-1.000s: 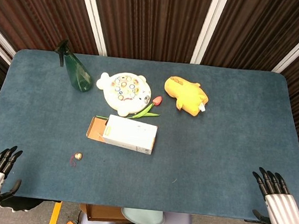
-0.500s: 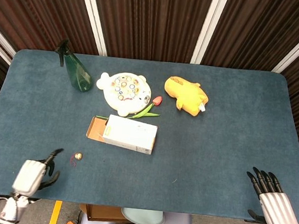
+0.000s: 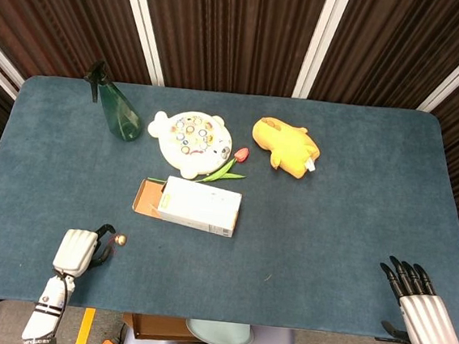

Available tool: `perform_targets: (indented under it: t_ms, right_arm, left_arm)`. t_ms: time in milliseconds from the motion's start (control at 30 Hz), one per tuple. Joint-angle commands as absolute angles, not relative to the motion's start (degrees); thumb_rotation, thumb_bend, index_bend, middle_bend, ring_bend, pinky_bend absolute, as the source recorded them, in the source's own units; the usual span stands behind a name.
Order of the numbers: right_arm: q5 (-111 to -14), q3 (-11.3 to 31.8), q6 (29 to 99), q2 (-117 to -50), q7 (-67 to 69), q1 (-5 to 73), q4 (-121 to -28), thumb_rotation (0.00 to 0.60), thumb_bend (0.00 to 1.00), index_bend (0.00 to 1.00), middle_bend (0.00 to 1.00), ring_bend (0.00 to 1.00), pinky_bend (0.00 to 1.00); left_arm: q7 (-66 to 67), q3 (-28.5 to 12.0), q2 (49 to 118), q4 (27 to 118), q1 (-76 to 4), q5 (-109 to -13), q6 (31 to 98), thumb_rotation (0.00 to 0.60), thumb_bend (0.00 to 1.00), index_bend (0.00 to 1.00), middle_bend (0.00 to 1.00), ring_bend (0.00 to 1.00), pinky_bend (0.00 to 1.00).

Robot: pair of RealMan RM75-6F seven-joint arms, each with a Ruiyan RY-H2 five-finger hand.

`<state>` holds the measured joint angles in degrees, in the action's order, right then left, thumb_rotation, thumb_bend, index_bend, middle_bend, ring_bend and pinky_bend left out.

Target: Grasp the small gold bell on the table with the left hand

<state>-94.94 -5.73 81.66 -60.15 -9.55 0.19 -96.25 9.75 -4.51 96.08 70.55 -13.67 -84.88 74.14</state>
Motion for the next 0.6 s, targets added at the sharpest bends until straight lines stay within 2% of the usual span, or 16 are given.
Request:
perform_targets:
  t_ms: [33,600]
  right_arm:
    - [-94.8,-5.69,81.49,-60.22,-9.66,0.26,-96.29,0.6,0.24,0.0,0.0,0.0,0.0]
    - [-94.43,-5.62,81.29,-60.3,-9.95,0.39,-96.36,0.6,0.24,0.0,0.0,0.0,0.0]
  left_arm:
    - [9.45,-4.65,96.79,69.42,-14.08,-84.64,74.4,0.6,0.41,0.44,1.0,1.0,1.0]
    - [10.13,-4.57,98.06,68.94,-16.21,-83.76,73.46,0.6,0.41,0.49,1.0,1.0,1.0]
